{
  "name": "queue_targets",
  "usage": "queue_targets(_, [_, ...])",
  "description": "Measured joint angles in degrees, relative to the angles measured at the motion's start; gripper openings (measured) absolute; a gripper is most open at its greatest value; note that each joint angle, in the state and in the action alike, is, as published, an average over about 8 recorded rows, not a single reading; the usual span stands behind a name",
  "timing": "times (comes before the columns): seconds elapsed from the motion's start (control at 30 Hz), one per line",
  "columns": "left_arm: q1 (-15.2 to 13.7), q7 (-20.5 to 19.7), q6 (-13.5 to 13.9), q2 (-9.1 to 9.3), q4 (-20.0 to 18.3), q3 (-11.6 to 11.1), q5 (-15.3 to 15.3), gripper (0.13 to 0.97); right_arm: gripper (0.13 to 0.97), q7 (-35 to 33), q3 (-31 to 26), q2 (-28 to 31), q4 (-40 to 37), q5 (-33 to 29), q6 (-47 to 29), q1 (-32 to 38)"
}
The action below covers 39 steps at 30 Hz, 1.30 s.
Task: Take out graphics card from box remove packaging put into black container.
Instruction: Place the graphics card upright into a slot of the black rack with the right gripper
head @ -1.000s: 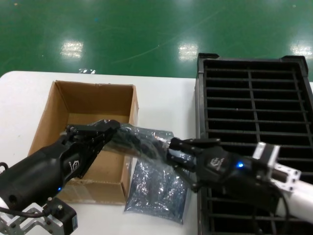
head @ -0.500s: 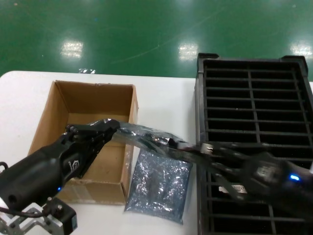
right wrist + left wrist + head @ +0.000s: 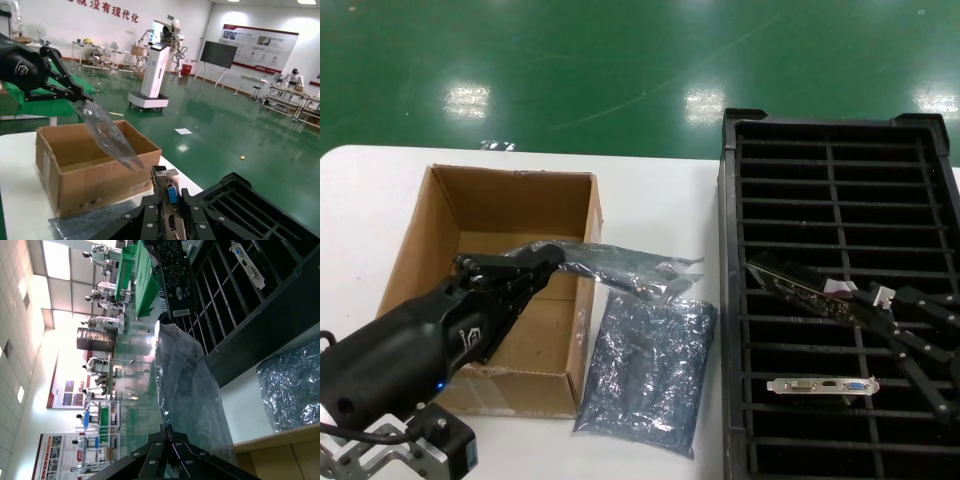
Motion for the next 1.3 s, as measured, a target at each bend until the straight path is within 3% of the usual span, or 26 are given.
queue_targets(0.5, [0.00,0.00,0.00,0.00,0.00,0.00,0.00,0.139,0.203,0.47,0.28,0.28,0.62,-0.76,0.87,-0.50])
queue_targets(0.7, [0.00,0.00,0.00,0.00,0.00,0.00,0.00,0.139,0.203,5.08,-5.15,2.49,3.63,-9.58,2.25,3.24])
queue_targets(0.97, [0.00,0.00,0.00,0.00,0.00,0.00,0.00,0.139,0.203,18.69,-14.91,6.77,6.47,-24.91,-7.70,17.40])
queue_targets(1.13, [0.00,0.00,0.00,0.00,0.00,0.00,0.00,0.139,0.203,24.86,-20.10,7.29,6.20,-29.12,-18.13,29.83])
queue_targets(1.3, [0.00,0.00,0.00,0.01,0.00,0.00,0.00,0.139,0.203,26.90,-24.52,6.33,3.36,-30.43,-28.20,41.40])
